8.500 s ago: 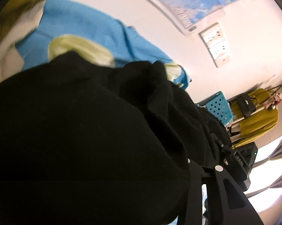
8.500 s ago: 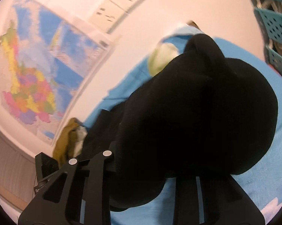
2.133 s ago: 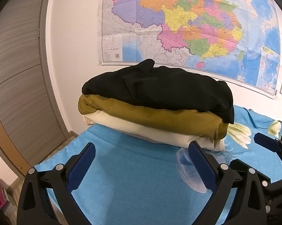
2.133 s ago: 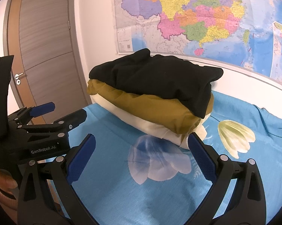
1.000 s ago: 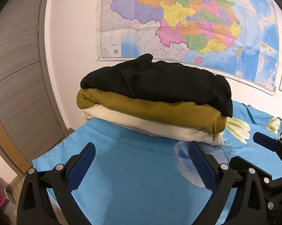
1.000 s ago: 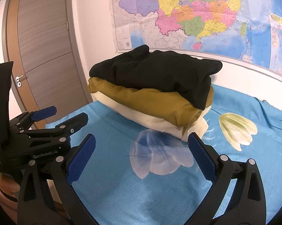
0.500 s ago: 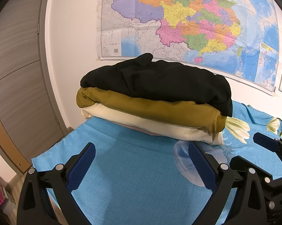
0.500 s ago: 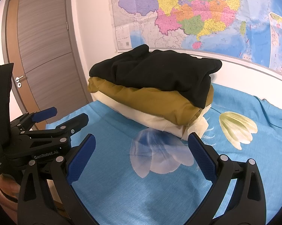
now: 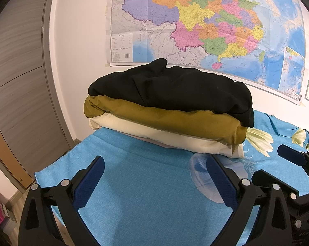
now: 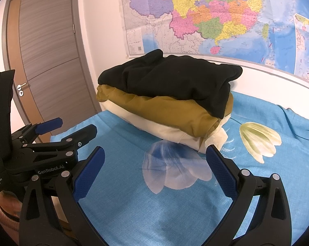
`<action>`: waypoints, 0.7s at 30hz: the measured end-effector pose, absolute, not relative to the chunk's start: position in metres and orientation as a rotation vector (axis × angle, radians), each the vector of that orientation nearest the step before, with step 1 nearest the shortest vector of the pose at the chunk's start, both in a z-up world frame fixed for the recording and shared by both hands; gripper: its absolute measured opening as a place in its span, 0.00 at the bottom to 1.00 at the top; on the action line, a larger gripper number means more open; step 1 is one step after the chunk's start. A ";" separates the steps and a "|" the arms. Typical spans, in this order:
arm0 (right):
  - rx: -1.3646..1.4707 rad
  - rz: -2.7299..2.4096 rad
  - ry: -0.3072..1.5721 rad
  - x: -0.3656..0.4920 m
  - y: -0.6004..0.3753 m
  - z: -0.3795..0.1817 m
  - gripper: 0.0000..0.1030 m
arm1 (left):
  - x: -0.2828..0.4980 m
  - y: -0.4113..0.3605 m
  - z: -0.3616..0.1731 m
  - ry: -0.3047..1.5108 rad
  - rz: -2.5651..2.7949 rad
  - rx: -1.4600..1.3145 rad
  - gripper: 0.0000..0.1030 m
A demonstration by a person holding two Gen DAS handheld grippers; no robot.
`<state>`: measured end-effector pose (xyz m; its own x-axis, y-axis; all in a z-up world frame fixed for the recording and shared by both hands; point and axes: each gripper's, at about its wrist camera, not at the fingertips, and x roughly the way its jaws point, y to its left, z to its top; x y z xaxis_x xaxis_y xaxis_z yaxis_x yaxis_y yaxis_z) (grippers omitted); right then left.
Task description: Fold large clothes
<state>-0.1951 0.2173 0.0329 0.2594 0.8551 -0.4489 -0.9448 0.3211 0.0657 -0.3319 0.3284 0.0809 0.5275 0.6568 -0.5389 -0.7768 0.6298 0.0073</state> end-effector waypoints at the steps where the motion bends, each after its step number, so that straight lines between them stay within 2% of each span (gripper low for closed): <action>1: -0.233 1.236 0.446 -0.195 0.217 0.033 0.95 | -0.332 0.328 0.081 0.533 0.867 -0.246 0.93; 21: -0.227 1.222 0.445 -0.197 0.211 0.032 0.94 | -0.333 0.321 0.081 0.516 0.876 -0.239 0.93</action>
